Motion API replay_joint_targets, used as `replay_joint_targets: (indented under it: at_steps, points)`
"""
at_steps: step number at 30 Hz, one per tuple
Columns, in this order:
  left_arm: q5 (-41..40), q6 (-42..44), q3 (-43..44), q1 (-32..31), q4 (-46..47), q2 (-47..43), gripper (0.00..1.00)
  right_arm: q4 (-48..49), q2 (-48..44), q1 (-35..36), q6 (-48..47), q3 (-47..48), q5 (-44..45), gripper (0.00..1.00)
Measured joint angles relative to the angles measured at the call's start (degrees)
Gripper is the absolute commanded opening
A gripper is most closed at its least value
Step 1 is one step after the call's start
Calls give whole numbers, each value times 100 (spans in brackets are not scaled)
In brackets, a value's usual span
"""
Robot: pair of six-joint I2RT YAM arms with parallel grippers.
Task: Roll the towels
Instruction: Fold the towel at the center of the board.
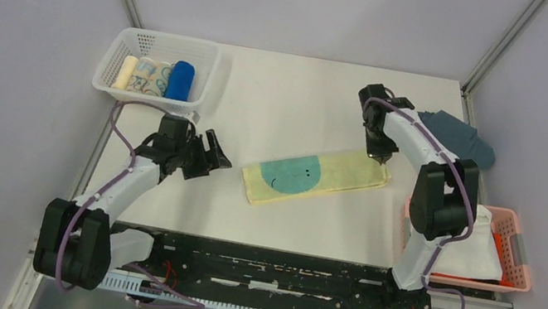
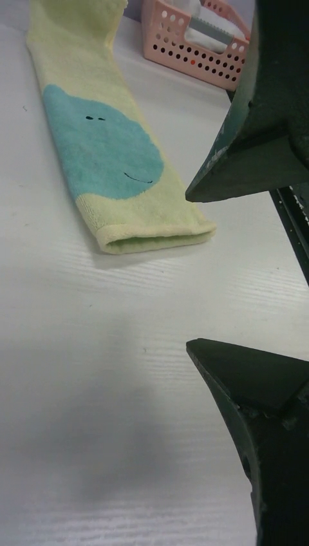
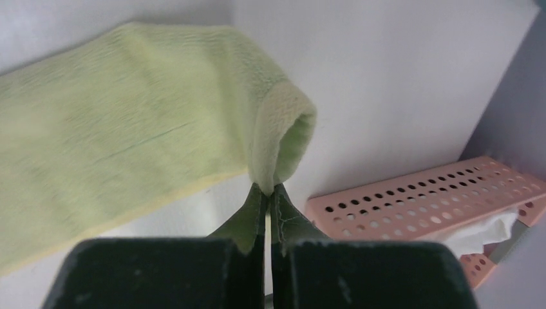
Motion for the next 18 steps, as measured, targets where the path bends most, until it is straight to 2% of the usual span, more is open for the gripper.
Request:
replay_joint_targets:
  at_steps: [3,10,18]
  points:
    - [168,-251,-74,-125,254,238,74,-70,-260,387,26,0,-520,0]
    - [393,-765,-199,-466,839,844,63,-94,-501,1523,334,72,-1744,0]
    - [490,-1049,-262,-599,1281,1241,53,-229,-31,2343,643,748,-2249,0]
